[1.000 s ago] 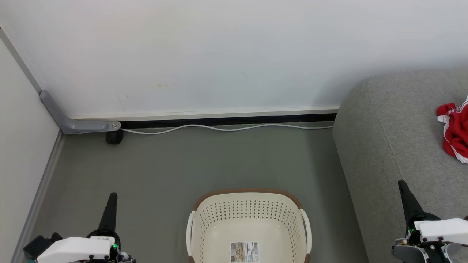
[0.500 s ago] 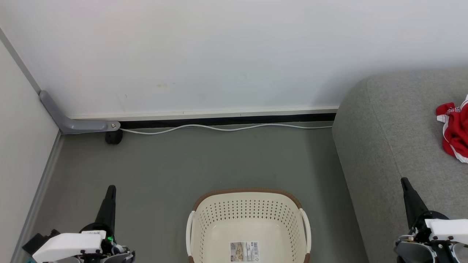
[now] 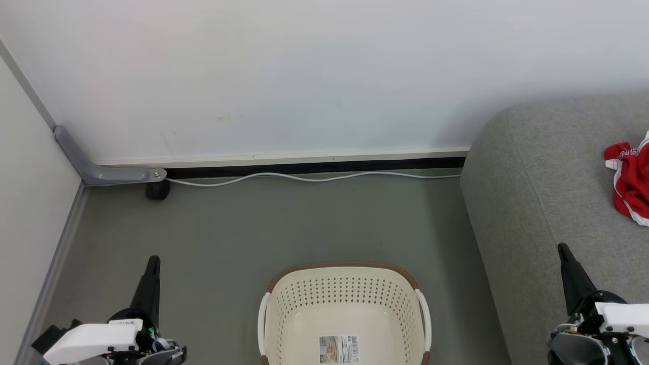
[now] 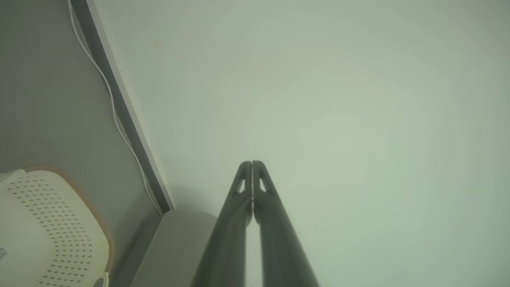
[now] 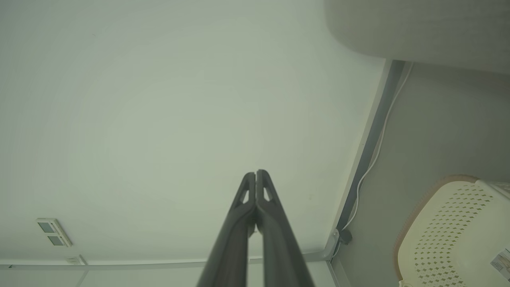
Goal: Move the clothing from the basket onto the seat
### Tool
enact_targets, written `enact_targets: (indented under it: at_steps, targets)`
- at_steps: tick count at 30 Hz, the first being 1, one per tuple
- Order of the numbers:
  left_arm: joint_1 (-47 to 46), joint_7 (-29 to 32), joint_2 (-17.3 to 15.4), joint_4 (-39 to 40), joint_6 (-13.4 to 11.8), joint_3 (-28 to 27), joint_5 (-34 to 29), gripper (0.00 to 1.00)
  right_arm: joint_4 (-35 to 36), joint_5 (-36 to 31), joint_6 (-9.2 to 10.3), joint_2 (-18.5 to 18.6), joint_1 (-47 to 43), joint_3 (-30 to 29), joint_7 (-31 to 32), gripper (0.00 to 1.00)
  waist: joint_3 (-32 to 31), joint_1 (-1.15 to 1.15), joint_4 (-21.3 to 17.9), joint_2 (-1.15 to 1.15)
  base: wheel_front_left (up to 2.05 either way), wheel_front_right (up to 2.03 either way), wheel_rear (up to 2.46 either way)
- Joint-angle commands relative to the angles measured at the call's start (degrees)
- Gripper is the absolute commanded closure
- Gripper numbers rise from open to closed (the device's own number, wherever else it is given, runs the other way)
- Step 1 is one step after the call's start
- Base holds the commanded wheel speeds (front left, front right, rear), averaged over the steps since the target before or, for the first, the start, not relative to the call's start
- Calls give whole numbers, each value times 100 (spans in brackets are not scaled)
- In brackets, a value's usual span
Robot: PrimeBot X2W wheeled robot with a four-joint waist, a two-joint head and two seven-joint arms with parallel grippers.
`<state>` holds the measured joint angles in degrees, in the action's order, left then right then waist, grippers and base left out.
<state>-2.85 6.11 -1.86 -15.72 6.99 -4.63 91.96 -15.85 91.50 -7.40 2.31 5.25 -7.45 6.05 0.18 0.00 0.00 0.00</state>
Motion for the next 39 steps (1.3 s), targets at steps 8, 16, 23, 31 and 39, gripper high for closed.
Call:
enact_targets:
  at_steps: [8,16,23,31,39]
  targets:
    - [-335,38,-102,165,49,-189,20,100,182,65,-9,57,93,92,45,100,0,0,0,0,0,0,0]
    - [-335,37,-101,166,49,-189,20,100,182,66,-9,56,93,92,45,100,0,0,0,0,0,0,0]
    - [-335,37,-101,166,49,-189,20,100,182,66,-9,56,93,92,45,100,0,0,0,0,0,0,0]
    - [-334,37,-101,166,49,-189,21,100,182,66,-9,56,93,93,45,100,0,0,0,0,0,0,0]
    - [-334,37,-101,166,49,-189,21,100,182,66,-9,56,93,93,44,100,0,0,0,0,0,0,0]
